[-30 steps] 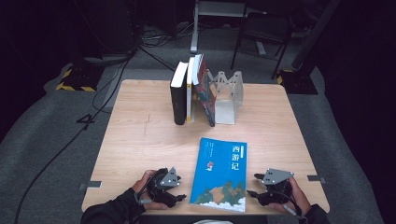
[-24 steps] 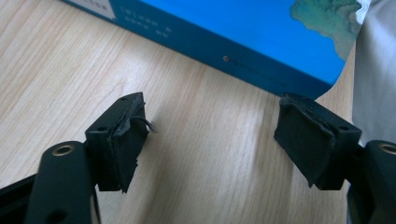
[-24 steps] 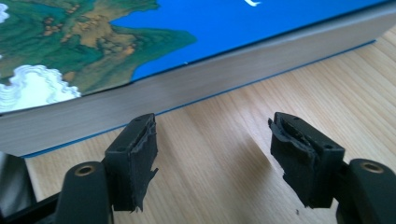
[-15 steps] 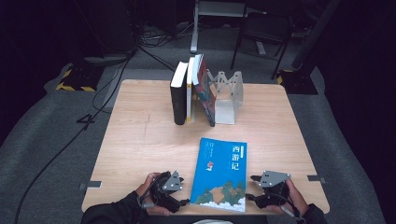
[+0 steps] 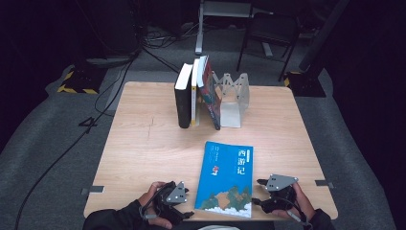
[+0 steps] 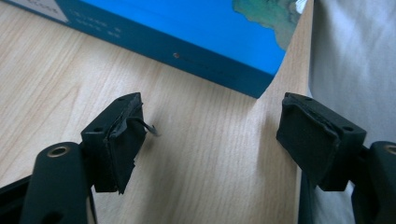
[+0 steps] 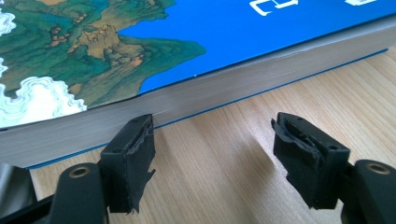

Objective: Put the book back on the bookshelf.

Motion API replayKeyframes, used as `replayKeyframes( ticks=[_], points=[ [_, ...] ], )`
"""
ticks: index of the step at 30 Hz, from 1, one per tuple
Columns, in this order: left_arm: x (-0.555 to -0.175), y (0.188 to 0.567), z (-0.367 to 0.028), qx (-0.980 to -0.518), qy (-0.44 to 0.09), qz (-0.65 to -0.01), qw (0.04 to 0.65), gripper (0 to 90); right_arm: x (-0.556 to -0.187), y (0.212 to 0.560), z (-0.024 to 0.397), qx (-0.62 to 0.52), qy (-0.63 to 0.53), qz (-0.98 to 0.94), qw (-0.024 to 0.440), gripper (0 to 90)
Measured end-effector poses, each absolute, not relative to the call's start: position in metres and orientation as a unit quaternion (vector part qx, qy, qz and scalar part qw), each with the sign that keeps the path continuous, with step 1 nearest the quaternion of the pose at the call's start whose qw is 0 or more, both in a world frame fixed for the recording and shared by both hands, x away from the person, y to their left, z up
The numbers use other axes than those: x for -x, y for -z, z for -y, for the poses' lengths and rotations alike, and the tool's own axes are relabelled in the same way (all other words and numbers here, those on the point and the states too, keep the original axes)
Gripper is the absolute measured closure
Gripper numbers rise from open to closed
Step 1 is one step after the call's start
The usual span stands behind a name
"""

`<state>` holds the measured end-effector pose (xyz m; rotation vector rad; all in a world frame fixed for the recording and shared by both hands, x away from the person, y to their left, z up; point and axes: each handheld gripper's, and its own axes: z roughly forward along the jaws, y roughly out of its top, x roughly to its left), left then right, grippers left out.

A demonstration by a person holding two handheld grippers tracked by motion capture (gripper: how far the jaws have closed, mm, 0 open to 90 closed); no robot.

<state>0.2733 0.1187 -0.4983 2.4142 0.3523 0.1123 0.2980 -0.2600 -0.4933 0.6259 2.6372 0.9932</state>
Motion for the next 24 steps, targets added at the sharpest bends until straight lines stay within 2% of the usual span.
replayKeyframes(
  ticks=[7,12,18,24],
  points=[
    [-0.278,0.500,-0.113,-0.924,-0.047,-0.149,0.350,23.7,-0.300,0.493,0.259,-0.221,-0.344,-0.903,0.129,28.1],
    [-0.286,0.499,-0.114,-0.924,-0.052,-0.163,0.342,18.6,-0.300,0.493,0.255,-0.222,-0.346,-0.901,0.136,28.3],
    [-0.298,0.497,-0.119,-0.922,-0.070,-0.181,0.335,18.7,-0.303,0.493,0.248,-0.226,-0.345,-0.898,0.153,29.4],
    [-0.325,0.499,-0.124,-0.916,-0.083,-0.194,0.343,18.7,-0.307,0.493,0.244,-0.238,-0.345,-0.892,0.167,30.4]
  ],
)
